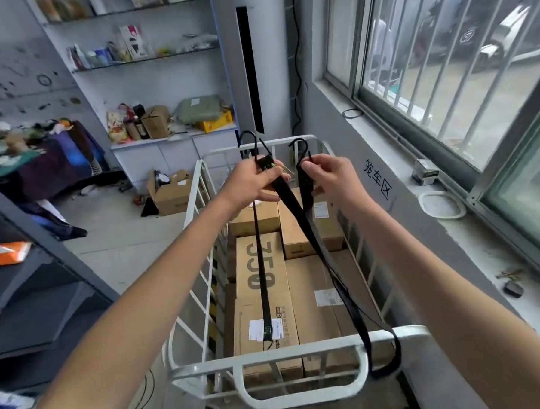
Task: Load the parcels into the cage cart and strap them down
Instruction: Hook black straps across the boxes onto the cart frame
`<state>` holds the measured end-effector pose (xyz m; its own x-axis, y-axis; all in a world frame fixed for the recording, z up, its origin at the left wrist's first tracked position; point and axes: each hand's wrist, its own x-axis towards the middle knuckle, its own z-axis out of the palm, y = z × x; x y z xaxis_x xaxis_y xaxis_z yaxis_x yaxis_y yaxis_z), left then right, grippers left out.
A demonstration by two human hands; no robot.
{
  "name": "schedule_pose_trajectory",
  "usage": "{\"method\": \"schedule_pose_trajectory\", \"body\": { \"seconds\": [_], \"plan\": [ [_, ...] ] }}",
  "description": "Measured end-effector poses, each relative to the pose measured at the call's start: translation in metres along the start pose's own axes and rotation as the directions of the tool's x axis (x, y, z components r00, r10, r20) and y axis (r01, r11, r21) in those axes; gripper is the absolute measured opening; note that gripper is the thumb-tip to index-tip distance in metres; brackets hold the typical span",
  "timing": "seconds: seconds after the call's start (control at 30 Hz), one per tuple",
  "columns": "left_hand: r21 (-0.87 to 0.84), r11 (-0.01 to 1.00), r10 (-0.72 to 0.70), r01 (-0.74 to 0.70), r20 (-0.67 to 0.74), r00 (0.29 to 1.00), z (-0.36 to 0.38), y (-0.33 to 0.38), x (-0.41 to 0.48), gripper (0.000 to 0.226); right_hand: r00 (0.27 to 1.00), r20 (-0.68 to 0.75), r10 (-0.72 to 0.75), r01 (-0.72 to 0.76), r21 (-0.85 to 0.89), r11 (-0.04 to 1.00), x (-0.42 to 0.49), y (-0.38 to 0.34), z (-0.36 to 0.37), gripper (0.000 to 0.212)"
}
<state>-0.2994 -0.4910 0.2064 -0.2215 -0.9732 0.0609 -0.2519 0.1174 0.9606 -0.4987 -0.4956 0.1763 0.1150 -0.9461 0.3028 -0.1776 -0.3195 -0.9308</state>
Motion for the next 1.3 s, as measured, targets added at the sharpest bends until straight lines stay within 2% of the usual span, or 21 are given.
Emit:
{"method": "schedule_pose_trajectory", "body": {
  "seconds": [0.1,0.2,0.27,0.4,0.5,0.6,0.73,0.83,0.93,1.03,1.1,1.2,1.3],
  "plan": [
    [-0.03,0.997,0.061,-0.064,-0.11,0.992,-0.027,0.043,0.031,0.025,0.997,-0.053,-0.054,0.055,0.006,0.998,0.035,-0.025,-0.017,0.008],
    [-0.064,0.991,0.102,-0.119,-0.222,0.97,-0.048,0.088,0.065,0.013,0.987,-0.125,-0.097,0.098,-0.004,0.995,0.072,-0.052,-0.038,0.01],
    [-0.133,0.978,0.112,-0.162,-0.326,0.939,-0.062,0.12,0.088,0.009,0.977,-0.155,-0.147,0.147,-0.013,0.989,0.095,-0.068,-0.051,0.017],
    [-0.28,0.92,0.117,-0.274,-0.47,0.875,-0.094,0.17,0.115,0.016,0.953,-0.249,-0.17,0.19,0.057,0.98,0.129,-0.084,-0.069,0.017],
    [-0.301,0.915,0.112,-0.269,-0.452,0.885,-0.108,0.167,0.121,0.018,0.94,-0.301,-0.159,0.199,0.11,0.974,0.144,-0.074,-0.062,0.02],
    [-0.277,0.936,0.094,-0.218,-0.4,0.912,-0.114,0.134,0.117,0.021,0.958,-0.251,-0.137,0.169,0.11,0.979,0.149,-0.058,-0.027,0.021],
    [-0.345,0.907,0.086,-0.242,-0.41,0.908,-0.149,0.096,0.108,0.026,0.968,-0.215,-0.126,0.162,0.16,0.974,0.149,-0.05,0.032,0.02],
    [-0.367,0.885,0.109,-0.286,-0.434,0.895,-0.199,0.083,0.102,0.027,0.965,-0.215,-0.148,0.183,0.154,0.971,0.151,-0.064,0.074,0.018],
    [-0.32,0.88,0.162,-0.351,-0.492,0.855,-0.269,0.083,0.094,0.028,0.965,-0.195,-0.176,0.207,0.157,0.966,0.16,-0.085,0.117,0.018],
    [-0.321,0.866,0.201,-0.383,-0.478,0.855,-0.346,0.092,0.089,0.027,0.966,-0.199,-0.164,0.192,0.129,0.973,0.169,-0.1,0.16,0.018],
    [-0.344,0.869,0.177,-0.357,-0.457,0.872,-0.388,0.093,0.089,0.027,0.966,-0.221,-0.133,0.162,0.12,0.979,0.176,-0.108,0.187,0.017],
    [-0.41,0.877,0.057,-0.251,-0.43,0.901,-0.425,0.079,0.091,0.03,0.969,-0.241,-0.051,0.085,0.132,0.988,0.189,-0.12,0.22,0.019],
    [-0.516,0.844,-0.014,-0.148,-0.296,0.955,-0.44,0.063,0.092,0.034,0.949,-0.312,-0.032,0.056,0.066,0.996,0.199,-0.125,0.24,0.018]
  ]
}}
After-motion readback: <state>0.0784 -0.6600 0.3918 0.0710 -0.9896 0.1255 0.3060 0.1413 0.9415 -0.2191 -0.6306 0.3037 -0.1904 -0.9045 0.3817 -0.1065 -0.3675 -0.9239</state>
